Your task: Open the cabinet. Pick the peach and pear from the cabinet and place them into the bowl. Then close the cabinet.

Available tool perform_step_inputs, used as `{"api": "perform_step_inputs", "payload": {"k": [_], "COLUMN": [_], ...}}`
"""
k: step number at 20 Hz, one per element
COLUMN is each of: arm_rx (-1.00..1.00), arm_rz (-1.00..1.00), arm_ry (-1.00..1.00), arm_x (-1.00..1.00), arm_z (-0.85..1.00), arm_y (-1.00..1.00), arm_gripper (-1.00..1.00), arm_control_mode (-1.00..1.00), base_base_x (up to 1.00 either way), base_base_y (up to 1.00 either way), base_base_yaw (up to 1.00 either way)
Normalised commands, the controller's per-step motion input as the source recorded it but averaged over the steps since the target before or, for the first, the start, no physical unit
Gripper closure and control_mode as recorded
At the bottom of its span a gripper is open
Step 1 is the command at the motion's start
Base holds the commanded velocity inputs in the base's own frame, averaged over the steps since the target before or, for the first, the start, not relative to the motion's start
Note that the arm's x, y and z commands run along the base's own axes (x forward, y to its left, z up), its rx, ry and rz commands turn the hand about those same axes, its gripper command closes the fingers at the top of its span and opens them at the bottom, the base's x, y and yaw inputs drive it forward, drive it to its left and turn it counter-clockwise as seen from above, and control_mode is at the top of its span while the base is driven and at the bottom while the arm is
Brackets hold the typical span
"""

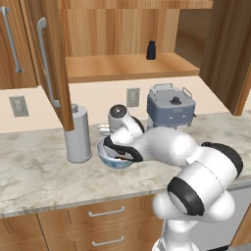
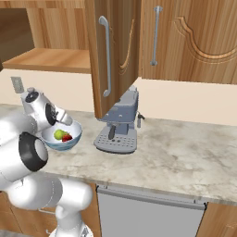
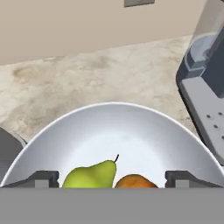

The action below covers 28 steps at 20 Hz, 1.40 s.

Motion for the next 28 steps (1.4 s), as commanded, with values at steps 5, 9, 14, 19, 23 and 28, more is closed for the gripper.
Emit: {"api": "perform_step_inputs", "payload": {"k": [5,9,14,19,23,28], "arm_rx": [0.0,0.0,0.0,0.0,0.0,0.0], "arm_rz": [0.0,0.0,0.0,0.03,0.09,0.06], "arm_ry": [-0.23,-0.32,-0.34,-0.32,-0.27,-0.16], "arm_x": [-0.43,-0.95,-0.97,-1.0,-1.0,-1.0], "arm_z": [0.56,0.85,1.0,1.0,0.98,0.77], "arm_y": [0.0,0.0,0.0,0.0,0.0,0.03], "arm_gripper": [-1.0,-1.0,-1.0,-1.0,-1.0,-1.0], "arm_control_mode": [-1.0,-1.0,-1.0,-1.0,-1.0,-1.0], "base_base_x": [0.0,0.0,0.0,0.0,0.0,0.0], "base_base_y": [0.0,0.0,0.0,0.0,0.0,0.0], "base_base_yaw": [0.0,0.0,0.0,0.0,0.0,0.0]}}
